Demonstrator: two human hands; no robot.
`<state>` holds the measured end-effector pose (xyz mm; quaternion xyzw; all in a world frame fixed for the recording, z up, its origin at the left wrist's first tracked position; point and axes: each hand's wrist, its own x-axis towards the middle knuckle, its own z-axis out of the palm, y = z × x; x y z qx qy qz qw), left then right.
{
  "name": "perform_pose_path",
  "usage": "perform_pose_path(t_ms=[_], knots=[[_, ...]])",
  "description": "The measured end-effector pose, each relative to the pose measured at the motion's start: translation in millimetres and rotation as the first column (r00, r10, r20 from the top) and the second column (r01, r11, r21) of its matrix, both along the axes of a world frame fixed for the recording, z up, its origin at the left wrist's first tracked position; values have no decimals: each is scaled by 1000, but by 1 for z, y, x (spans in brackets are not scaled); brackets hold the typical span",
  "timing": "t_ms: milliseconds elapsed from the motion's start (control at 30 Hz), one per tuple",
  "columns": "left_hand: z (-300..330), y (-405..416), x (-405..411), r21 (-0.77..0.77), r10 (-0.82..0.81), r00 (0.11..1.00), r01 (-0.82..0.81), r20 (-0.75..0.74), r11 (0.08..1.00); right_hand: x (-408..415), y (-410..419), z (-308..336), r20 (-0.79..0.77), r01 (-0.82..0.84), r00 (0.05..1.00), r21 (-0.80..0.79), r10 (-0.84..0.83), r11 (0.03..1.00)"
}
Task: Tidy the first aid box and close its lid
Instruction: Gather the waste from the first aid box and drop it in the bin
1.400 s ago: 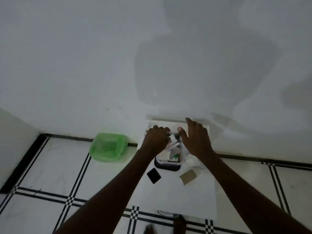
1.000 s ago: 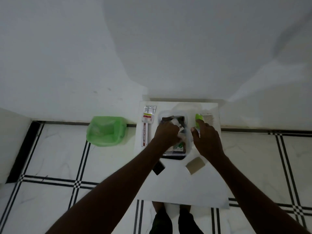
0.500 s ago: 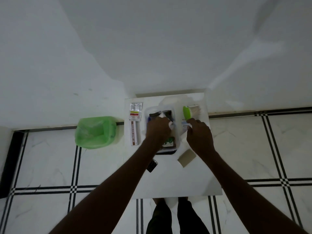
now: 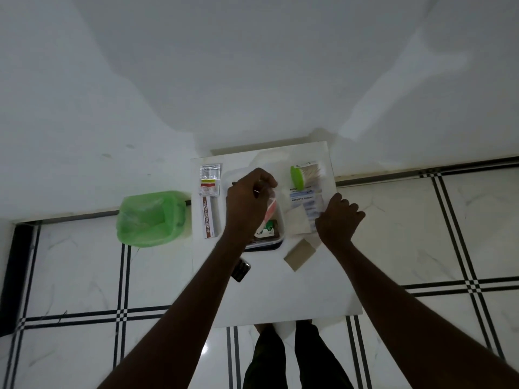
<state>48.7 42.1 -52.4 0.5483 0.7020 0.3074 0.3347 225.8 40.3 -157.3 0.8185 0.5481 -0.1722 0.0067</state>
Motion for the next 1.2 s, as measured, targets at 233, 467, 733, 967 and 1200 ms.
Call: perform_pose_path(t_ms=[233,467,733,967,1200], knots=[[11,-4,-2,-34,-11,1000,11,-17,999,12,10,26,-250,157,959,93,-130,983],[52,-14,-2,56,-61,998,61,8,997,2,23,129,-681,45,730,131,57,990],[92,-38,-66,206,181,983,-181,19,962,-90,31,190,-852,-148,508,63,131,987],[77,-79,-179,119,478,874,-485,84,866,-247,-1,172,-899,-325,424,-38,110,945],[-6,-105,-329,-8,594,800,-595,85,803,-419,-22,91,-867,-346,498,-168,29,923]])
